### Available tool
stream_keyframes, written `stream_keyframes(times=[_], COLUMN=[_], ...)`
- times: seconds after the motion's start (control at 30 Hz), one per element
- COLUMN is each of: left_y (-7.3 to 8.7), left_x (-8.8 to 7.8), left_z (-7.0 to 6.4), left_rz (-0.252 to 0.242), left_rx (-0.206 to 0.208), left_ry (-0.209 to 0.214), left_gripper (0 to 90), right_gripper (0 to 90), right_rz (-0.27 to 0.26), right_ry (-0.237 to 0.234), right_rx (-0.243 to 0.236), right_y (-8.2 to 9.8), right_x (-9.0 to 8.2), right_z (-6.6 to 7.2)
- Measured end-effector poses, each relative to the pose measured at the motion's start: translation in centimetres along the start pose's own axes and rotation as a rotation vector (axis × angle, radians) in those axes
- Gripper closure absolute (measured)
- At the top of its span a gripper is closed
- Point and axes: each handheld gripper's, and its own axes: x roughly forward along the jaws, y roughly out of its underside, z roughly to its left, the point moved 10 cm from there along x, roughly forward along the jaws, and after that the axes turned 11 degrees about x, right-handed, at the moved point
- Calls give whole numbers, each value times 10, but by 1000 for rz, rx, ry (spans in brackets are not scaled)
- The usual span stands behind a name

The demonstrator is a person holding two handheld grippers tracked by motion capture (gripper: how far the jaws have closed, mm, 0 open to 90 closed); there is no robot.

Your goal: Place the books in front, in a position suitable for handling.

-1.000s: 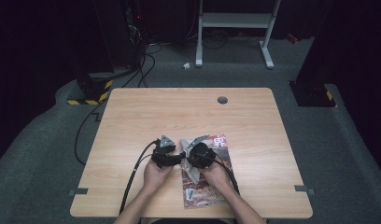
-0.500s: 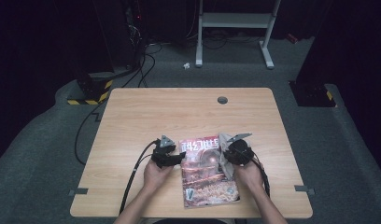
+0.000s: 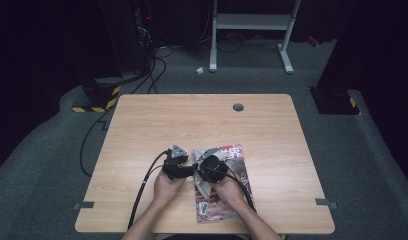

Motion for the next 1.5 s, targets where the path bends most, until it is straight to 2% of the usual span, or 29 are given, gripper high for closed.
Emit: stream_keyframes(times=[0.07, 0.1, 0.17, 0.2, 0.23, 0.3, 0.33, 0.37, 0.5, 0.57, 0.63, 0.77, 0.9, 0.93, 1.1, 1.23, 1.33, 1.4, 1.5], left_y=[0, 0, 0, 0, 0, 0, 0, 0, 0, 0, -1, -1, -2, -2, 0, 4, 4, 3, 2], left_x=[0, 0, 0, 0, 0, 0, 0, 0, 0, 0, 0, 1, 1, 1, -2, -8, -8, -7, -6], left_z=[0, 0, 0, 0, 0, 0, 0, 0, 0, -1, -1, -3, -9, -11, -15, -24, -24, -23, -15], left_rz=[0, 0, 0, 0, 0, 0, 0, -1, -2, -2, -5, -9, -18, -16, -14, -7, -2, 8, 7], left_rx=[0, 1, 2, 2, 1, 2, 3, 2, 1, -1, -4, -8, -11, -10, -12, -6, -3, 1, -6], left_ry=[0, 0, 0, 0, 0, 0, -1, 0, 3, 4, 6, 19, 58, 57, 53, 71, 86, 93, 65], left_gripper=[417, 417, 416, 416, 416, 416, 416, 416, 420, 426, 437, 476, 548, 573, 575, 581, 578, 565, 538], right_gripper=[809, 808, 803, 801, 800, 792, 792, 779, 712, 653, 649, 691, 728, 741, 783, 803, 817, 819, 818], right_rz=[-3, -1, -4, -5, -3, -12, -12, -28, -64, -59, -59, -60, -61, -59, -47, -40, -30, -28, -37], right_ry=[-36, -37, -2, 27, 42, 83, 83, 134, 174, 186, 163, 138, 120, 120, 120, 123, 117, 132, 174], right_rx=[25, 31, 25, 29, 47, 77, 77, 159, 246, 273, 297, 304, 308, 309, 290, 272, 259, 246, 213], right_y=[1, 3, 5, 8, 11, 18, 18, 30, 45, 48, 49, 49, 50, 51, 53, 58, 60, 59, 53], right_x=[-1, -2, -6, -10, -13, -22, -22, -36, -53, -56, -56, -55, -55, -56, -58, -61, -63, -64, -65], right_z=[-3, -7, -16, -25, -32, -54, -54, -86, -120, -127, -130, -129, -129, -129, -128, -125, -124, -124, -124])
